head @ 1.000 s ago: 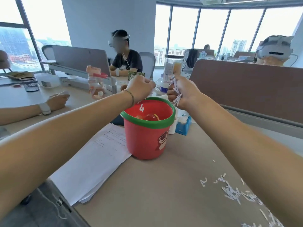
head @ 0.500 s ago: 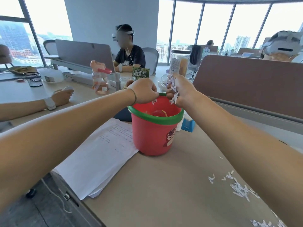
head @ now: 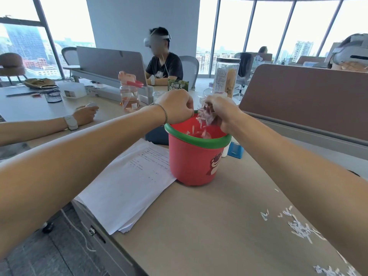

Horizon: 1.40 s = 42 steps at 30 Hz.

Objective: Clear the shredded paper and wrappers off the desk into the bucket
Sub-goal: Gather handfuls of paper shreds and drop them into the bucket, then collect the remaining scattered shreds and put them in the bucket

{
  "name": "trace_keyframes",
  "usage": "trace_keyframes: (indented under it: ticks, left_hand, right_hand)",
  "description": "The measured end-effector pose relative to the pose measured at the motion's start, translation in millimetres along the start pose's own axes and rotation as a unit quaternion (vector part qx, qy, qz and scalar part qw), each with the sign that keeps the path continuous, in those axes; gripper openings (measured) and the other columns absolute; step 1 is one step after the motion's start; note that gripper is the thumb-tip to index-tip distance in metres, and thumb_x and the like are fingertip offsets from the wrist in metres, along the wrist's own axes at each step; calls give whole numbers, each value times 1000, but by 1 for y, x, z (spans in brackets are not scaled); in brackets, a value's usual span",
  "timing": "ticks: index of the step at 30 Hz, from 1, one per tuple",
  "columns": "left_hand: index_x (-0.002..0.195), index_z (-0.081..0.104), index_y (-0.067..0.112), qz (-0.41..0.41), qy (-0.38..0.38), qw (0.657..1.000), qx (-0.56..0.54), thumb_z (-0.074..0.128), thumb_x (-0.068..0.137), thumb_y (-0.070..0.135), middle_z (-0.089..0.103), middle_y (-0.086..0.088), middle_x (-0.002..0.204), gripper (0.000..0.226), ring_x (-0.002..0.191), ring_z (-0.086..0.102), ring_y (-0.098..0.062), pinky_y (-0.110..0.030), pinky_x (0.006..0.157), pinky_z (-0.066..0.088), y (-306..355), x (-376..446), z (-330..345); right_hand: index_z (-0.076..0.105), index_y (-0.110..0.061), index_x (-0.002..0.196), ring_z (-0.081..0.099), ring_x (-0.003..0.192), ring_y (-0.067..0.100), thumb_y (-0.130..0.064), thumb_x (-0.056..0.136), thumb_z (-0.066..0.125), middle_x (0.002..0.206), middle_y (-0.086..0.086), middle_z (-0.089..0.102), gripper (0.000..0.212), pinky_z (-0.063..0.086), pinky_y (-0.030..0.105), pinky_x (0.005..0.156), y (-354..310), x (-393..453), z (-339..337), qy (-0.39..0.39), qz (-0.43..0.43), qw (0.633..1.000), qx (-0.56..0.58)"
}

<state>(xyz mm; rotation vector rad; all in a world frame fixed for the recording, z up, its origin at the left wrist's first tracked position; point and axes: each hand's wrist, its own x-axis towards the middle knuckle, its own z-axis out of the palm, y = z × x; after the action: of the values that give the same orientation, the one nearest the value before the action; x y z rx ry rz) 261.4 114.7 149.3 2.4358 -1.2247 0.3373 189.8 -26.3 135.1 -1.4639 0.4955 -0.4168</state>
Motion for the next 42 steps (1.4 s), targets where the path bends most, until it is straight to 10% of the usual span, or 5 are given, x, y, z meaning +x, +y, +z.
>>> trace_keyframes:
  ticks: [5,9,24,33,42]
  left_hand:
    - [90,77,18,7,18,1000,7,59,90,21,65,8,81,19,79,58,-14,-16,56,36,3,-8,-1]
    - [93,74,23,3,17,1000,7,57,89,21,68,8,84,18,82,64,-14,-26,64,48,11,-16,-5]
    - [115,63,29,76,111,987,-84,54,86,28,68,9,94,31,92,63,-14,-39,86,53,105,-123,22]
    - [138,50,30,155,-79,980,-98,55,94,42,60,1,129,46,120,55,-22,-37,103,43,136,-238,122]
    - [159,-4,35,195,-226,954,5,21,82,87,3,-4,169,96,155,-2,-19,-50,124,3,147,-254,169]
  right_hand:
    - [71,9,82,69,62,23,-4,84,70,72,15,73,13,53,28,60,-2,-12,-7,-60,-96,971,-210]
    - [80,1,89,76,87,17,2,88,59,85,8,79,21,59,27,83,-13,-27,-17,-99,-146,909,-377]
    - [81,-22,93,70,93,10,-8,84,55,96,-2,77,31,56,30,88,30,-169,-87,6,-248,860,-446]
    - [78,-27,94,62,80,10,-9,87,58,83,-7,71,28,40,7,65,112,-261,-147,3,-173,843,-509]
    - [80,-20,96,67,84,19,-2,84,58,92,2,77,31,42,6,61,144,-286,-203,74,-127,863,-483]
